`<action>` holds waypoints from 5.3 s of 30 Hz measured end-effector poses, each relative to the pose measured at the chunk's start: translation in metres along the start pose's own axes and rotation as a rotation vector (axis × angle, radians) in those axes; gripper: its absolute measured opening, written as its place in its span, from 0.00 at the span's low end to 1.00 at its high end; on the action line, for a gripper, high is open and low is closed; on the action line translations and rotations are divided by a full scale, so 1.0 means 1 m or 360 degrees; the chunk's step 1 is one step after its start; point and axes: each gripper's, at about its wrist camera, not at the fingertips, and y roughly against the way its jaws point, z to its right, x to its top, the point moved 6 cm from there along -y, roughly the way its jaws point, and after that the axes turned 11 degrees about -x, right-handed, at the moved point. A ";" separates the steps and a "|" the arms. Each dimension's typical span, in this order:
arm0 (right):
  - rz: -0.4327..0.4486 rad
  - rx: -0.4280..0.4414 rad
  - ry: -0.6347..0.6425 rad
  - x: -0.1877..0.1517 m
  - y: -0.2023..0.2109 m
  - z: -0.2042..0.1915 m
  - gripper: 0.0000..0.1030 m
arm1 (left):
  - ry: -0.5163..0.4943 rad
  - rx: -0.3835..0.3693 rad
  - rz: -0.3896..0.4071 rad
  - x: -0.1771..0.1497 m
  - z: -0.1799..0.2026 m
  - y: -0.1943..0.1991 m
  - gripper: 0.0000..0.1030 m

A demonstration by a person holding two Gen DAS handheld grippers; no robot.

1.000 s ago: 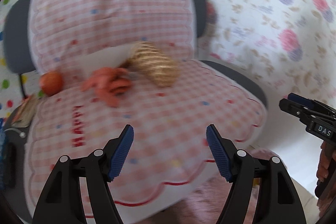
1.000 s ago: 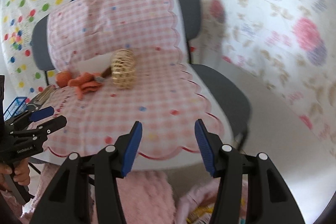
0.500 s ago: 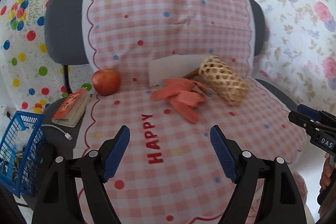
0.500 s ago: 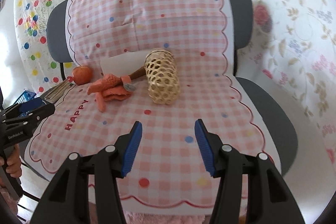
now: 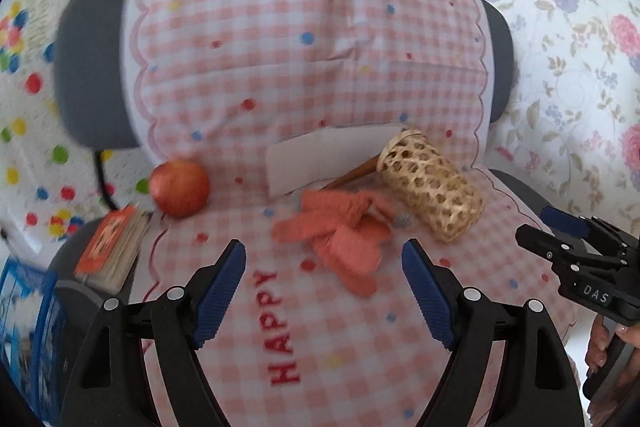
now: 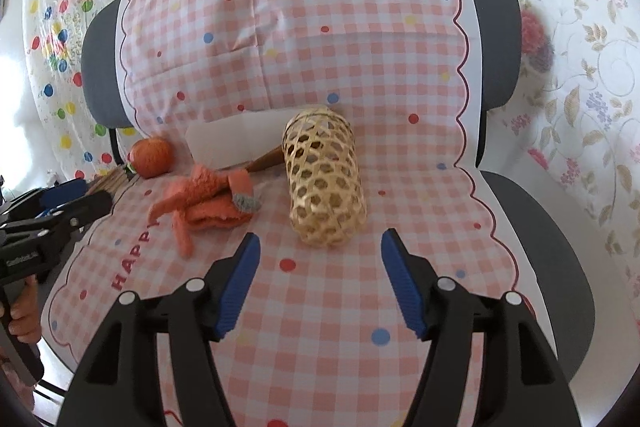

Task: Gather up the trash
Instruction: 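Grasp the orange knitted toy with the left gripper while the right gripper grasps the bamboo tube, then carry the toy and bamboo tube over the bin and open both grippers, then return both tools to the chair above the brown cone and white paper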

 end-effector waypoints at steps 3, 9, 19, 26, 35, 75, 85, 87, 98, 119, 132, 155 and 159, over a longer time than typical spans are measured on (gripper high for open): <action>-0.0003 0.0012 -0.0019 0.004 -0.005 0.002 0.61 | -0.0035 -0.0021 -0.0083 0.010 0.001 -0.029 0.76; -0.0014 0.0021 -0.0054 0.010 -0.016 0.007 0.60 | -0.0074 0.0034 -0.0180 0.017 -0.006 -0.072 0.65; -0.0026 0.0028 -0.0074 0.012 -0.022 0.007 0.61 | -0.0118 0.0074 -0.0413 0.006 -0.017 -0.128 0.48; -0.0011 0.0009 -0.0065 0.013 -0.017 0.009 0.61 | 0.0105 -0.0104 -0.0192 0.019 -0.023 -0.074 0.14; -0.0043 0.0056 -0.0030 0.023 -0.035 -0.006 0.72 | 0.0260 -0.0093 -0.0012 0.025 -0.028 -0.008 0.14; 0.0023 0.0079 -0.0080 -0.006 0.027 0.004 0.68 | 0.0067 -0.0313 0.0012 -0.017 0.046 0.031 0.15; 0.0047 -0.0025 -0.0179 -0.049 0.071 0.031 0.68 | -0.0035 -0.0475 -0.0016 -0.048 0.100 0.042 0.15; 0.0050 -0.0060 -0.0212 -0.057 0.080 0.040 0.68 | -0.0064 -0.0507 -0.0024 -0.052 0.111 0.042 0.15; 0.0056 -0.0355 -0.0383 -0.114 0.141 0.107 0.68 | -0.0268 -0.0801 -0.0120 -0.079 0.200 0.040 0.15; -0.0064 -0.0753 -0.0637 -0.218 0.208 0.191 0.69 | -0.0595 -0.1202 -0.0317 -0.144 0.344 0.023 0.15; -0.0084 -0.0787 -0.0843 -0.241 0.207 0.231 0.76 | -0.0653 -0.1210 -0.0514 -0.165 0.377 -0.013 0.61; -0.0003 -0.0679 -0.0657 -0.188 0.194 0.189 0.76 | -0.0482 -0.0861 -0.0181 -0.109 0.276 0.024 0.66; 0.0025 -0.0627 -0.0559 -0.163 0.182 0.171 0.76 | -0.0404 -0.0746 -0.0116 -0.095 0.243 0.028 0.66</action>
